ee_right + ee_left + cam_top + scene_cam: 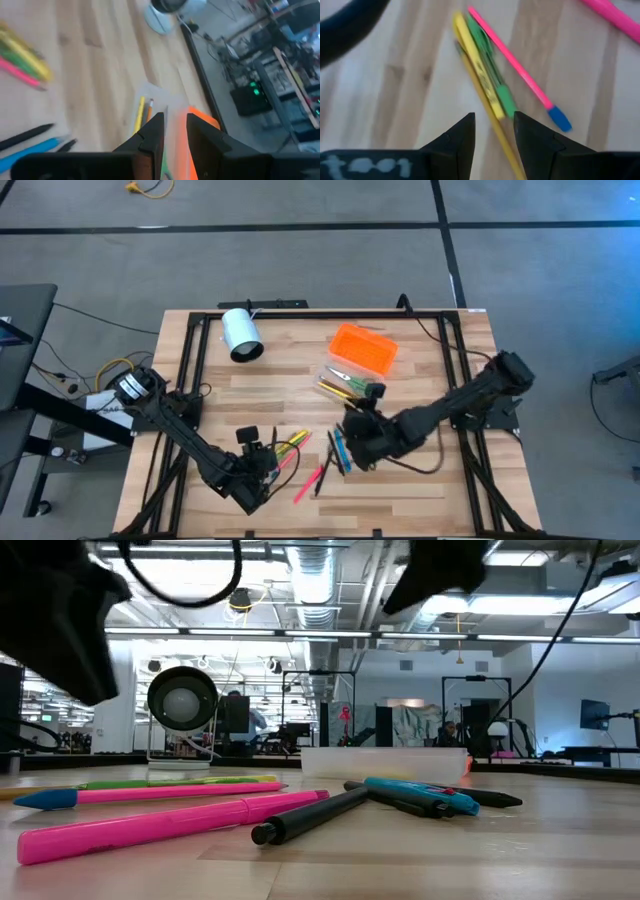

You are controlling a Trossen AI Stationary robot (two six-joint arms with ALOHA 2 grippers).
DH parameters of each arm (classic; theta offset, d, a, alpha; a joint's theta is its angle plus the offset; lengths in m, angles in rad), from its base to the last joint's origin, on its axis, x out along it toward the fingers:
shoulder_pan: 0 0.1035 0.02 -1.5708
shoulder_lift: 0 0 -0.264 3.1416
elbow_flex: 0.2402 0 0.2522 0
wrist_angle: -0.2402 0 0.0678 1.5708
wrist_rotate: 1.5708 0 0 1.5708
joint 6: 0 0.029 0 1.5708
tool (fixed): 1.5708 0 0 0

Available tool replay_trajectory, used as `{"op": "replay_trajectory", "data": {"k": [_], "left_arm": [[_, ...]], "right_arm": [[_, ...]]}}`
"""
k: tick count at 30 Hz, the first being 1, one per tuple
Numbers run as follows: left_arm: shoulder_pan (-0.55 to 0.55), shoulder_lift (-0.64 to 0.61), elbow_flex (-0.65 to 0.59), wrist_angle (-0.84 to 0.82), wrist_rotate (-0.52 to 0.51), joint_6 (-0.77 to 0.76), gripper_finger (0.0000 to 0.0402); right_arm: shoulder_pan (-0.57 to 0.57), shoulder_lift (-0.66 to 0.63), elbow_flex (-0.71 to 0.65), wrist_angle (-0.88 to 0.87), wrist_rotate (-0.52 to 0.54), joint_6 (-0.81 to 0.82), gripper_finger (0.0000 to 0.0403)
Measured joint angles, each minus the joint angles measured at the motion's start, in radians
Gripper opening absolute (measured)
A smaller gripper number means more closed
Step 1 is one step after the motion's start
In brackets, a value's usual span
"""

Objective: Pick & place school supplies into a supply box
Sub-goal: Put the yellow pencil into the supply box

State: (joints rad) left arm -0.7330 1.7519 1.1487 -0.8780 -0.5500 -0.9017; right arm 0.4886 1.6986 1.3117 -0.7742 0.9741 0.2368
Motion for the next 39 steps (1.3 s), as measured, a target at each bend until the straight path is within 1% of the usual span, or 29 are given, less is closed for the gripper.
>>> {"op": "replay_trajectory", "data": {"k": [7,9,13,17,20,23,26,30,33,35,39], "left_arm": [[0.000,0.000,-0.106,0.026,0.131,-0.089,0.0127],[0.000,0.000,-0.134,0.043,0.142,-0.103,0.0127],[0.001,0.001,-0.171,0.103,0.145,-0.095,0.0127],[0.009,0.000,-0.173,0.142,0.145,-0.050,0.0127],[0.013,0.001,-0.166,0.144,0.146,-0.034,0.0127],[0.024,0.000,-0.165,0.152,0.170,-0.020,0.0127],[0.038,0.000,-0.164,0.155,0.188,-0.012,0.0127],[0.056,0.000,-0.164,0.172,0.201,0.005,0.0127],[0.072,0.000,-0.168,0.226,0.207,0.033,0.0127],[0.087,0.000,-0.176,0.251,0.230,0.050,0.0127],[0.123,-0.002,-0.196,0.249,0.263,0.044,0.0127]], "right_arm": [[0.164,-0.103,-0.037,-0.026,0.018,0.036,0.0077],[0.215,-0.128,-0.046,-0.025,0.032,0.053,0.0077],[0.332,-0.173,-0.073,-0.022,0.111,0.086,0.0077],[0.432,-0.202,-0.101,-0.029,0.203,0.145,0.0077],[0.491,-0.207,-0.108,-0.044,0.249,0.192,0.0077],[0.533,-0.207,-0.108,-0.066,0.280,0.238,0.0077],[0.558,-0.206,-0.108,-0.088,0.282,0.285,0.0077],[0.578,-0.206,-0.108,-0.114,0.282,0.334,0.0077],[0.588,-0.206,-0.108,-0.131,0.281,0.373,0.0077],[0.592,-0.205,-0.108,-0.135,0.280,0.391,0.0077],[0.598,-0.187,-0.137,-0.126,0.279,0.398,0.0077]]}}
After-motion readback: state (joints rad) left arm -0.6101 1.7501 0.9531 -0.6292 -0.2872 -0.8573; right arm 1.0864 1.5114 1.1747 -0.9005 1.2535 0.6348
